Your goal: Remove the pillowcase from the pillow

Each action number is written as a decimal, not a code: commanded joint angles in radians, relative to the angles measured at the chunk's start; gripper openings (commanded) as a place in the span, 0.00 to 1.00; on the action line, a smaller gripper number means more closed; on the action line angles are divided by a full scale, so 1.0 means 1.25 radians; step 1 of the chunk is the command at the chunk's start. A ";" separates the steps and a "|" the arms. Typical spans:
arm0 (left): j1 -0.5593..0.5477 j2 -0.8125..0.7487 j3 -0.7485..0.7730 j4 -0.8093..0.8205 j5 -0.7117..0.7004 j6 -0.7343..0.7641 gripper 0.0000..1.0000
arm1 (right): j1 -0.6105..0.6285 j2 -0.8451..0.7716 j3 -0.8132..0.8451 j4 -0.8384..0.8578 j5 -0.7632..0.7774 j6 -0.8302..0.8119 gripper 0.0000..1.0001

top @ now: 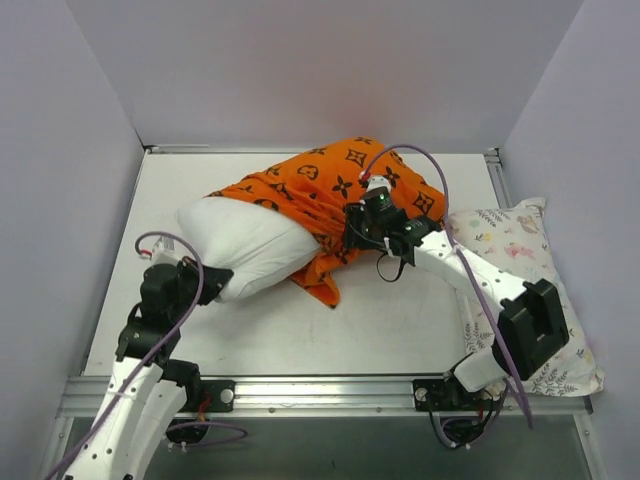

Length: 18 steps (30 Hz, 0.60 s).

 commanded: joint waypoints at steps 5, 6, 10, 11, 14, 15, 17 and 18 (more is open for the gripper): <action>0.027 -0.149 -0.223 0.001 0.030 -0.120 0.00 | 0.131 -0.095 0.184 -0.061 0.004 -0.162 0.69; 0.027 -0.162 -0.228 -0.003 0.033 -0.121 0.00 | 0.140 -0.066 0.224 -0.086 0.004 -0.197 0.73; 0.026 -0.186 -0.186 -0.047 0.022 -0.095 0.15 | 0.174 0.147 0.434 -0.128 -0.017 -0.267 0.79; 0.027 -0.188 -0.179 -0.064 0.021 -0.081 0.26 | 0.181 0.186 0.519 -0.144 -0.019 -0.278 0.80; 0.027 -0.197 -0.151 -0.085 0.023 -0.062 0.44 | 0.201 0.325 0.682 -0.183 0.018 -0.329 0.87; 0.026 -0.203 -0.144 -0.088 0.022 -0.058 0.50 | 0.203 0.391 0.718 -0.196 0.026 -0.336 0.89; 0.027 -0.205 -0.125 -0.092 0.025 -0.051 0.56 | 0.203 0.461 0.794 -0.215 0.053 -0.348 0.91; 0.027 -0.203 -0.116 -0.097 0.025 -0.050 0.61 | 0.203 0.526 0.857 -0.243 0.059 -0.352 0.91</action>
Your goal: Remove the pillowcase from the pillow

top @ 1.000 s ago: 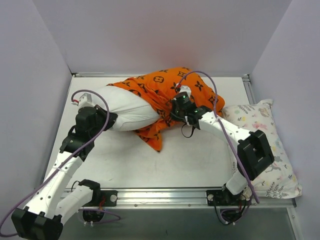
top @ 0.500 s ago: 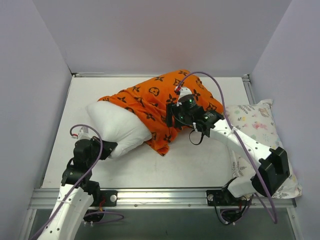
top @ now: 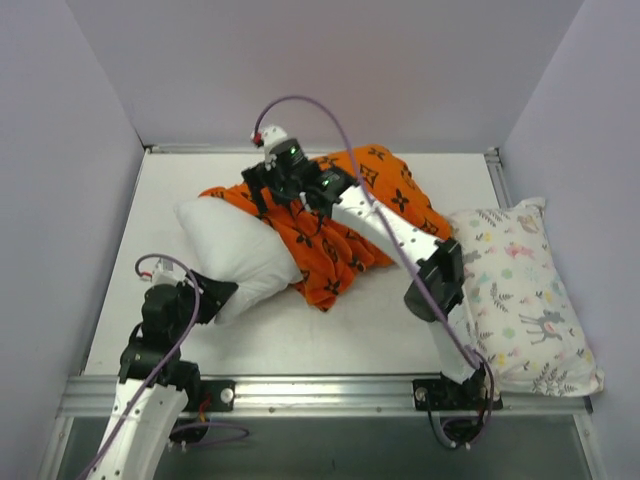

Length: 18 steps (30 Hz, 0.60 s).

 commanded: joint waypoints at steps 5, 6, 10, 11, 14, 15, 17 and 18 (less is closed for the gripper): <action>0.004 -0.003 0.148 -0.090 -0.036 0.036 0.77 | -0.002 0.156 0.105 -0.141 0.076 -0.004 0.47; 0.004 0.001 0.195 -0.097 -0.052 0.041 0.79 | -0.007 0.132 0.043 -0.128 0.072 0.009 0.28; 0.006 0.065 0.286 -0.113 -0.143 0.035 0.97 | -0.014 0.008 -0.188 -0.006 0.095 0.058 0.00; 0.006 0.114 0.304 -0.115 -0.171 0.031 0.98 | -0.015 -0.021 -0.234 0.047 0.099 0.071 0.00; 0.007 0.213 0.355 -0.078 -0.206 0.025 0.97 | -0.028 -0.126 -0.406 0.158 0.068 0.120 0.00; 0.010 0.240 0.364 -0.061 -0.211 0.027 0.97 | -0.028 -0.165 -0.447 0.181 0.059 0.139 0.00; 0.023 0.325 0.377 -0.001 -0.181 0.040 0.97 | -0.030 -0.197 -0.537 0.234 0.049 0.158 0.00; 0.034 0.353 0.376 0.024 -0.155 0.047 0.97 | -0.029 -0.219 -0.562 0.249 0.046 0.167 0.00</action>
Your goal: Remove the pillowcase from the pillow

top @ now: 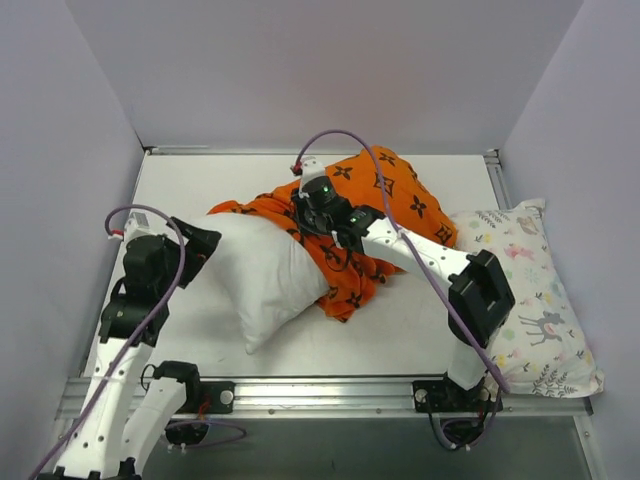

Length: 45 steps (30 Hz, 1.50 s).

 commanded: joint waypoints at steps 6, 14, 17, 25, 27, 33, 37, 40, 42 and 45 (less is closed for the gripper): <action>0.151 0.266 -0.035 0.224 0.256 0.072 0.97 | -0.022 -0.056 -0.153 0.029 -0.031 0.075 0.00; 0.169 0.397 -0.234 0.698 0.464 -0.067 0.98 | -0.017 -0.027 -0.115 0.008 -0.107 0.056 0.00; 0.150 0.430 -0.256 0.769 0.475 -0.073 0.95 | -0.015 -0.007 -0.093 -0.028 -0.132 0.039 0.00; 0.081 0.433 -0.230 0.630 0.480 0.050 0.00 | -0.001 0.056 0.069 -0.145 -0.104 -0.068 0.36; 0.061 0.400 -0.243 0.583 0.427 0.083 0.00 | -0.003 0.068 0.117 -0.168 -0.082 -0.093 0.61; 0.027 0.344 -0.349 0.553 0.404 0.103 0.00 | 0.001 0.143 0.253 -0.216 -0.067 -0.184 0.80; 0.007 0.324 -0.388 0.548 0.398 0.102 0.00 | 0.007 0.217 0.375 -0.260 -0.068 -0.228 0.84; 0.006 0.298 -0.409 0.544 0.392 0.099 0.00 | 0.010 0.282 0.451 -0.318 -0.077 -0.251 0.83; 0.006 0.282 -0.407 0.534 0.388 0.101 0.00 | 0.011 0.310 0.464 -0.356 -0.094 -0.262 0.81; 0.006 0.270 -0.392 0.509 0.384 0.104 0.00 | 0.011 0.344 0.495 -0.404 -0.040 -0.278 0.50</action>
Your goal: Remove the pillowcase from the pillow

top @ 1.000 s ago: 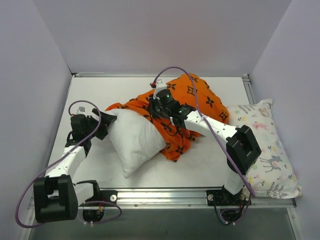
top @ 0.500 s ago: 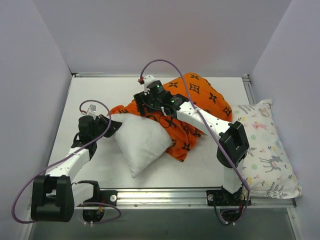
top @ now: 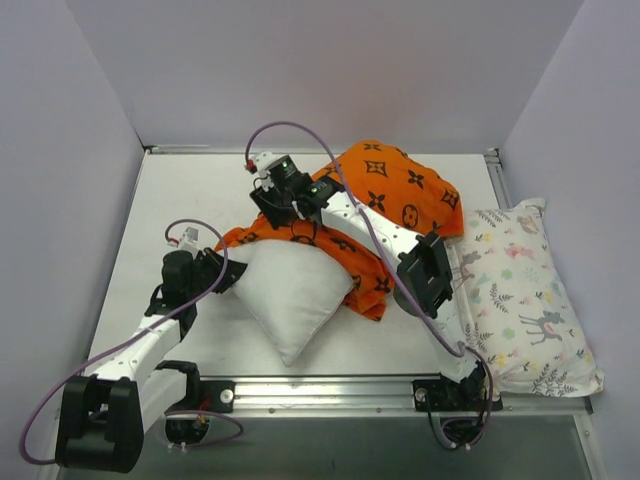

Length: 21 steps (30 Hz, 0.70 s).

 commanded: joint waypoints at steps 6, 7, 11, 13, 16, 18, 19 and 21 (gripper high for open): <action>-0.016 -0.088 0.082 -0.255 0.026 0.069 0.00 | -0.048 0.057 0.126 -0.158 0.276 -0.038 0.00; -0.011 -0.100 0.101 -0.302 0.017 0.083 0.00 | -0.069 0.050 0.135 -0.159 0.304 -0.021 0.00; 0.066 -0.166 0.183 -0.406 0.030 0.114 0.00 | -0.185 -0.018 0.142 -0.173 0.319 0.118 0.00; 0.112 -0.183 0.242 -0.474 0.034 0.149 0.00 | -0.255 -0.053 0.136 -0.177 0.309 0.172 0.00; 0.209 -0.201 0.314 -0.556 0.039 0.206 0.00 | -0.346 -0.081 0.126 -0.188 0.256 0.232 0.00; 0.306 -0.207 0.338 -0.587 0.048 0.229 0.00 | -0.400 -0.092 0.115 -0.189 0.210 0.256 0.00; 0.339 -0.209 0.345 -0.605 0.055 0.254 0.00 | -0.415 -0.093 0.112 -0.189 0.191 0.276 0.00; 0.405 -0.207 0.363 -0.626 0.047 0.276 0.00 | -0.439 -0.090 0.106 -0.189 0.158 0.293 0.00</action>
